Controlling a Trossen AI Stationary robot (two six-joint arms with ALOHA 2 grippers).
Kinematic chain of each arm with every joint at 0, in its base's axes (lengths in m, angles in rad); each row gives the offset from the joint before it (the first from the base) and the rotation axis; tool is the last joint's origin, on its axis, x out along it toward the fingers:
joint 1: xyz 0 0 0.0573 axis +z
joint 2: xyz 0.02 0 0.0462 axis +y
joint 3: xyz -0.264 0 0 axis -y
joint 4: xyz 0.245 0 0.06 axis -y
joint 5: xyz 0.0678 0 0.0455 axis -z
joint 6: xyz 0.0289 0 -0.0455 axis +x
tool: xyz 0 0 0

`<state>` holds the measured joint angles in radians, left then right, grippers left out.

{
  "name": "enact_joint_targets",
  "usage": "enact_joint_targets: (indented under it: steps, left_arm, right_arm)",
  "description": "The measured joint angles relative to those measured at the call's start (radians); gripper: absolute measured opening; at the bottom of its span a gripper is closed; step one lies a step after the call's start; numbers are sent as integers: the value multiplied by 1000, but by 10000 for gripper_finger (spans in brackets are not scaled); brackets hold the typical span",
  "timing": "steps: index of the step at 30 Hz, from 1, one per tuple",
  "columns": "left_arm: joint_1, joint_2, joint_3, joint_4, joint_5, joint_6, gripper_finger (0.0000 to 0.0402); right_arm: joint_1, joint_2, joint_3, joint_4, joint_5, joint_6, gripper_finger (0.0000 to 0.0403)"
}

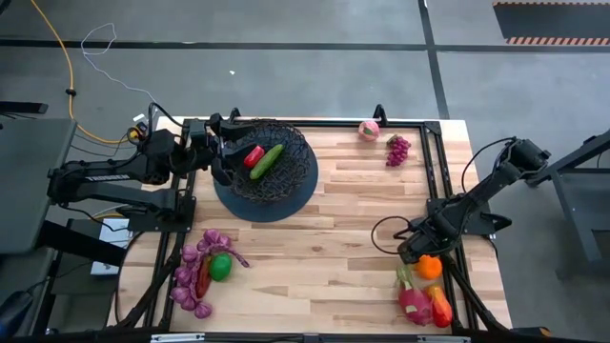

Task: Build produce basket
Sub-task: Put the orange into the black wire basket

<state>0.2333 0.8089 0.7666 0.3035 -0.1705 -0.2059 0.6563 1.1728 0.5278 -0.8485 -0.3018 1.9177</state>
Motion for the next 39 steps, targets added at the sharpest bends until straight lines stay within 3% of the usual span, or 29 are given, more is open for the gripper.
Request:
enact_joint_targets:
  steps: [7,18,24,32,39]
  left_arm:
    - [0,0,0,0,-1,0,266]
    - [0,0,0,0,-1,-2,266]
    - [0,0,0,1,-1,-3,266]
    - [2,0,0,2,-1,-3,266]
    - [2,-1,22,4,-1,-26,266]
  right_arm:
    - [-1,0,32,-34,-13,-53,320]
    - [11,-2,193,-203,-52,-115,318]
    - [65,25,187,-175,-145,-49,318]
    - [85,40,156,-166,-64,-6,318]
    - [86,40,150,-176,-63,5,318]
